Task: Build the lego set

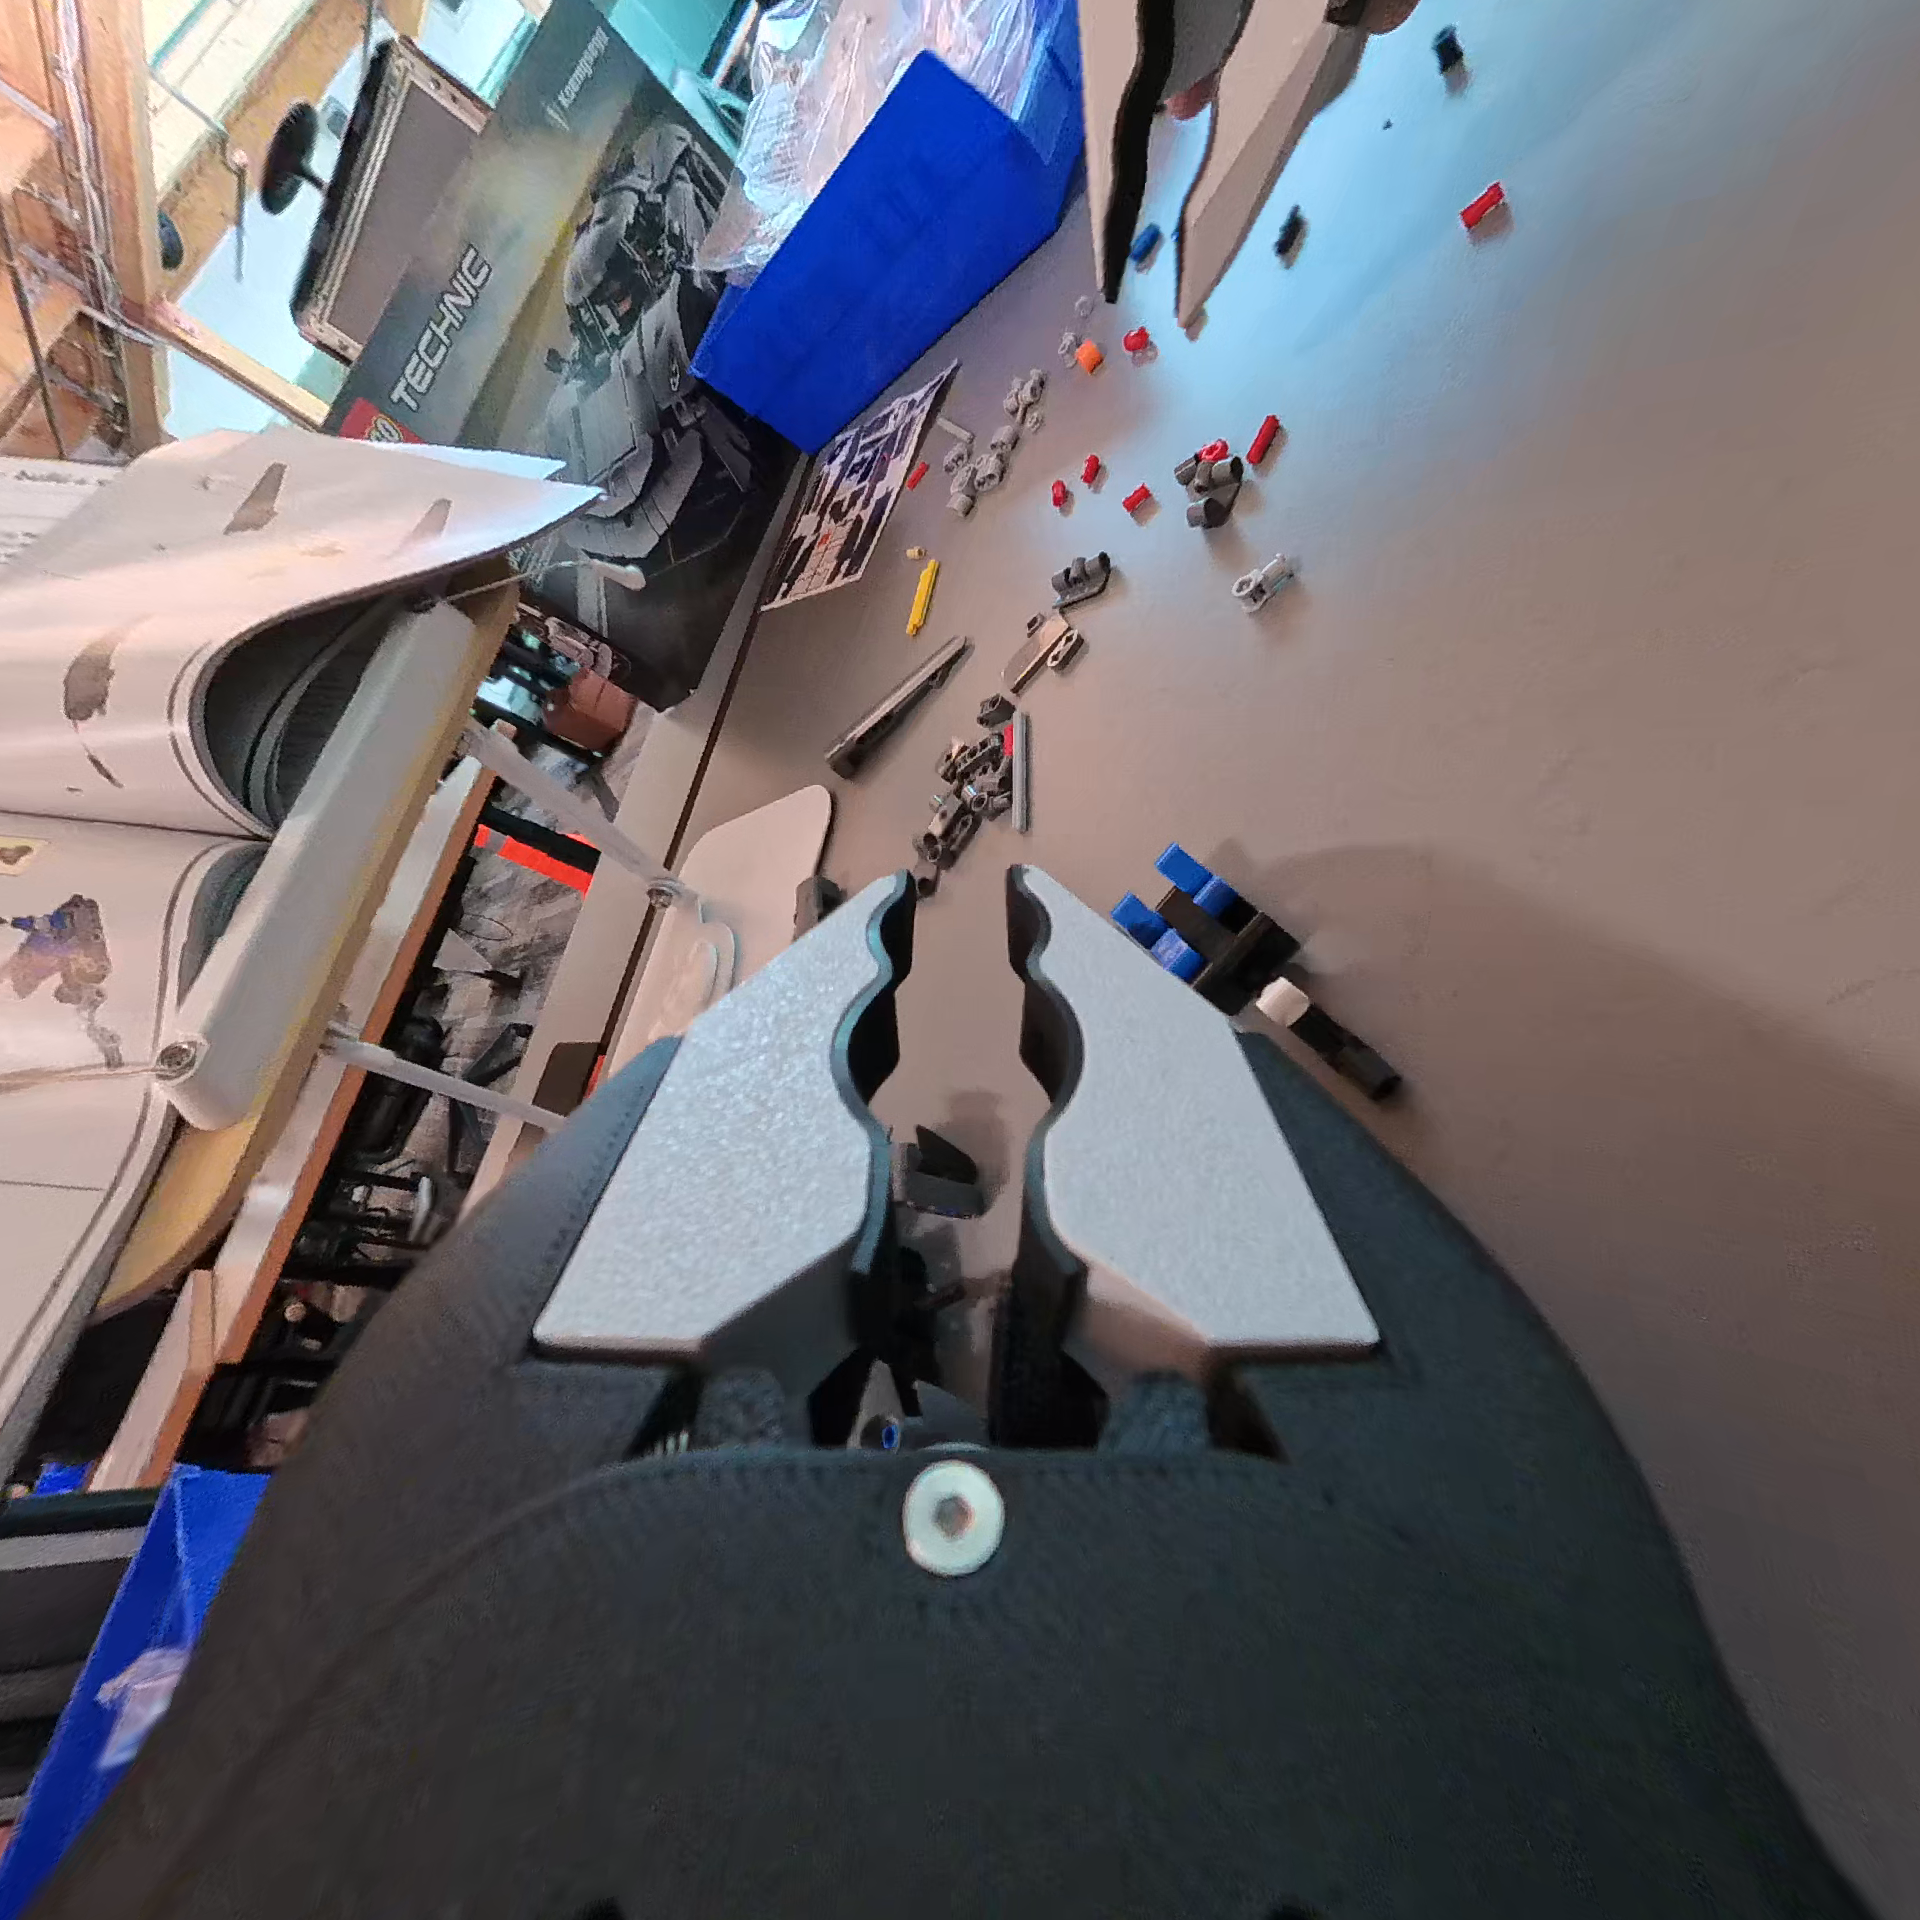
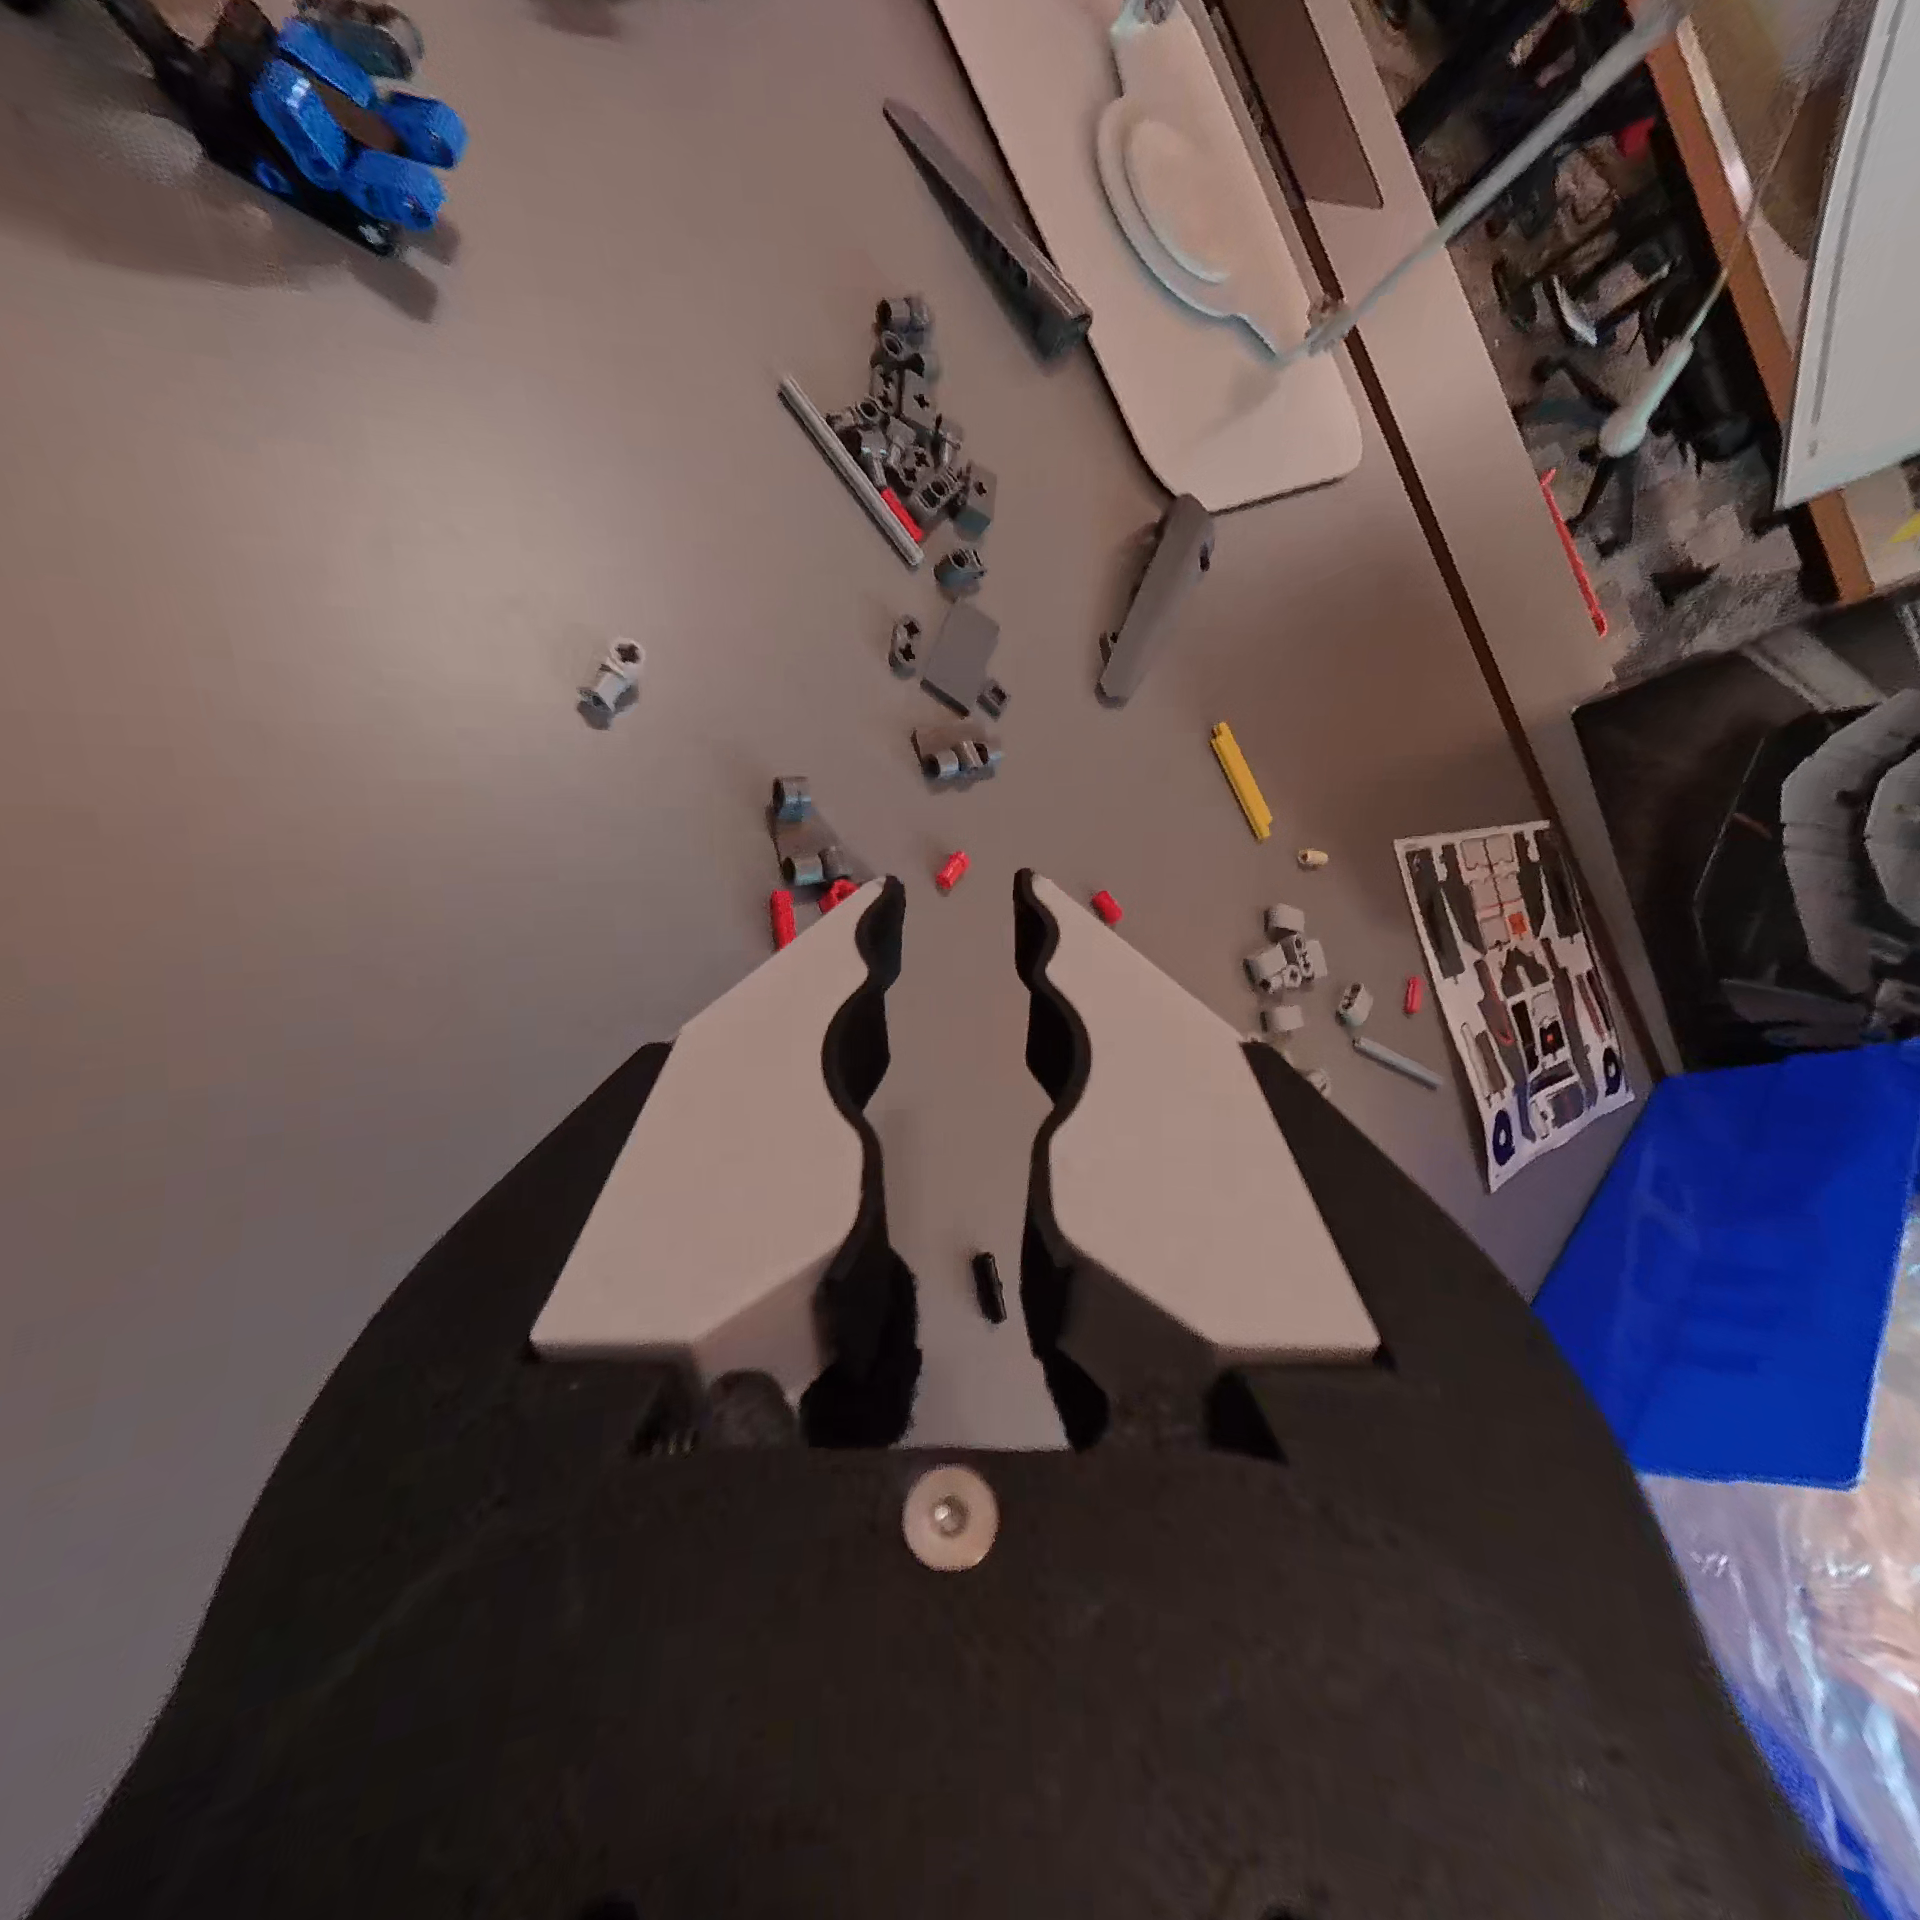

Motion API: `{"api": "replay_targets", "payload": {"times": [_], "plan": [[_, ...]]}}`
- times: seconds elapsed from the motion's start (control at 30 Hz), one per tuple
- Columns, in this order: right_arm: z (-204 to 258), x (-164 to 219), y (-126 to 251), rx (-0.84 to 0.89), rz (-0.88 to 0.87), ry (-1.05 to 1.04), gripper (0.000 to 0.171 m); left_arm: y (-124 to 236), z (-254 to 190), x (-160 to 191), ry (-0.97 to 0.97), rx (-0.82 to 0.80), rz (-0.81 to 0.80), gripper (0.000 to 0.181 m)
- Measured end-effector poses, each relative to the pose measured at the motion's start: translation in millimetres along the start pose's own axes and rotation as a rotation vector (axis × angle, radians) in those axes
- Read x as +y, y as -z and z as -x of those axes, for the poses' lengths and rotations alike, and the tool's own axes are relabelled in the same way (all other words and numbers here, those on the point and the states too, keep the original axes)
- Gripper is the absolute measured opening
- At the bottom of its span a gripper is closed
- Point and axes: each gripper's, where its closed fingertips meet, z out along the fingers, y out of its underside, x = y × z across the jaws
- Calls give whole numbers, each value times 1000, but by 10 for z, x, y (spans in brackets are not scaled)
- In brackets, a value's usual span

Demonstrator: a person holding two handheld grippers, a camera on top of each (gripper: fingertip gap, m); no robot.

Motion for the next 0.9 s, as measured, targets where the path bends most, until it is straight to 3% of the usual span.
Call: {"api": "replay_targets", "payload": {"times": [0.23, 0.57, 0.9], "plan": [[-18, -184, 87, 50, -78, 43, 12, 65, 21, -67, -137, -59, -6, 7], [140, -246, 126, 32, -110, 53, 21, 509, 292, -26, -108, -145, 52, 8], [423, -499, -26, -89, -124, 91, 36, 867, -95, 459, 11, -219, 194, 9]]}}
